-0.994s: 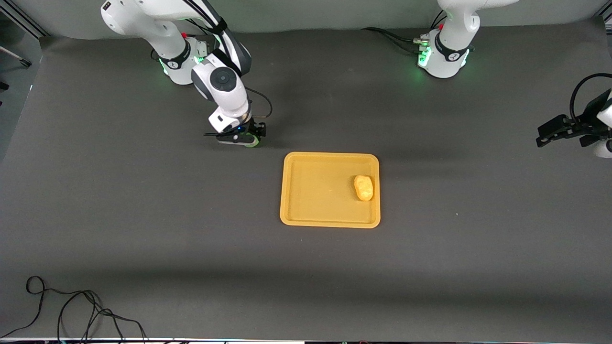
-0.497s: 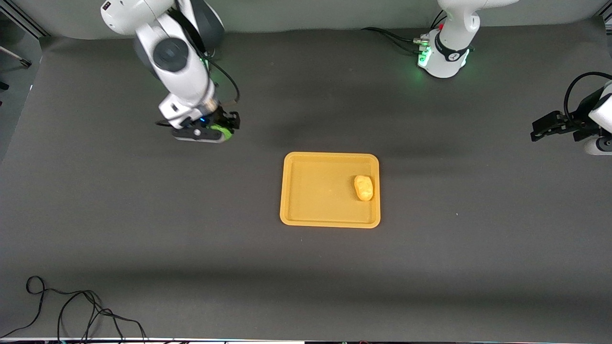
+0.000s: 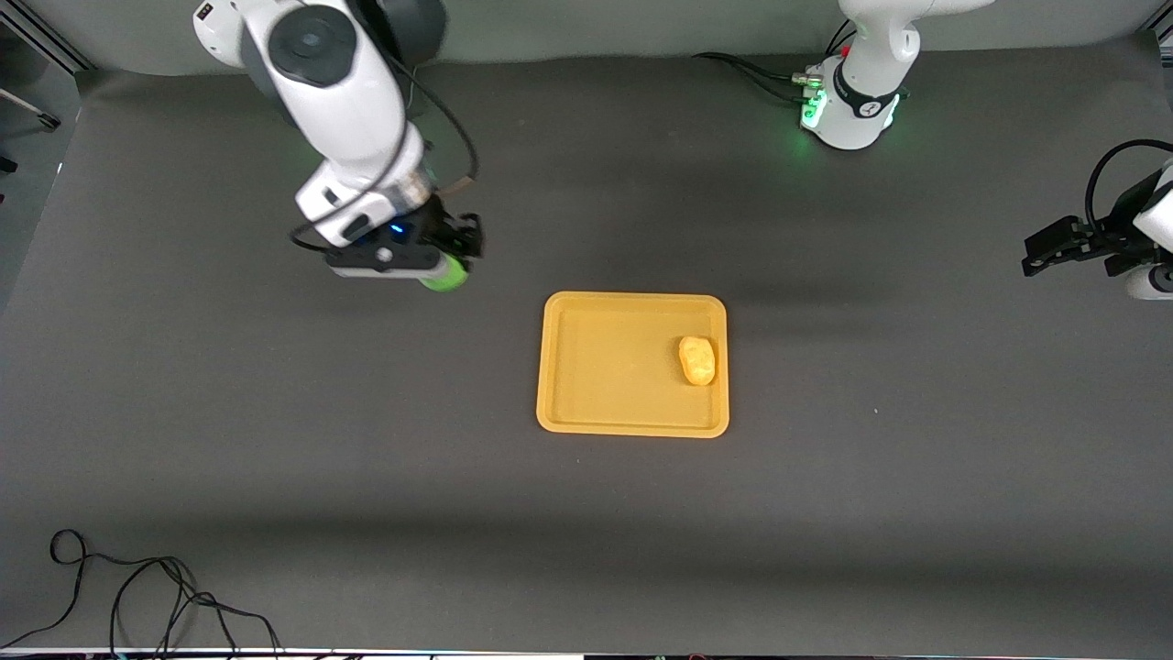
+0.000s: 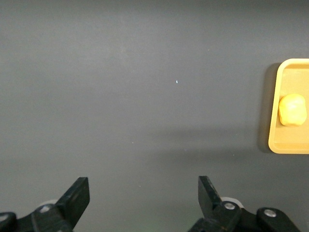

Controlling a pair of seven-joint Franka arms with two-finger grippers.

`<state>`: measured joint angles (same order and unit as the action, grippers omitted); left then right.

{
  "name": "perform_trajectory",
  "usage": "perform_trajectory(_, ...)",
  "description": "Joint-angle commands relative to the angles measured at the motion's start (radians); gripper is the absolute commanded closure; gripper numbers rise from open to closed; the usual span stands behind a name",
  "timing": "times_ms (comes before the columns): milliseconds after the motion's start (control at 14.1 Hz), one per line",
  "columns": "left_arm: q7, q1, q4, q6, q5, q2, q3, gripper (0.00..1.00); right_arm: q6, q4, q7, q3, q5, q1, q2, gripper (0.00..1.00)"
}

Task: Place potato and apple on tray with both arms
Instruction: 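Close the right gripper on the green apple and lift it, then carry the apple over the tray with the right gripper and release it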

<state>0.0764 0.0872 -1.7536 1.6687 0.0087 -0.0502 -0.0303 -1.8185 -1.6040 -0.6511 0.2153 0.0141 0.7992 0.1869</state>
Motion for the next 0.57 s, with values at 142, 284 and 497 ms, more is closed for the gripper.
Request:
perform_trajectory(142, 0.017, 0.006, 0.026, -0.031, 0.007, -0.013, -0.006, 0.00, 0.113, 0.535, -0.073, -0.019, 0.063, 0.018, 0.405, 0.58)
perform_trajectory(284, 0.016, 0.005, 0.019, -0.026, 0.007, 0.000, -0.006, 0.00, 0.099, 0.636, -0.154, -0.042, 0.058, 0.049, 0.521, 0.58)
perform_trajectory(497, 0.011, 0.005, 0.042, -0.049, 0.004, -0.014, -0.008, 0.00, -0.004, 0.651, -0.243, -0.042, 0.049, 0.104, 0.643, 0.58)
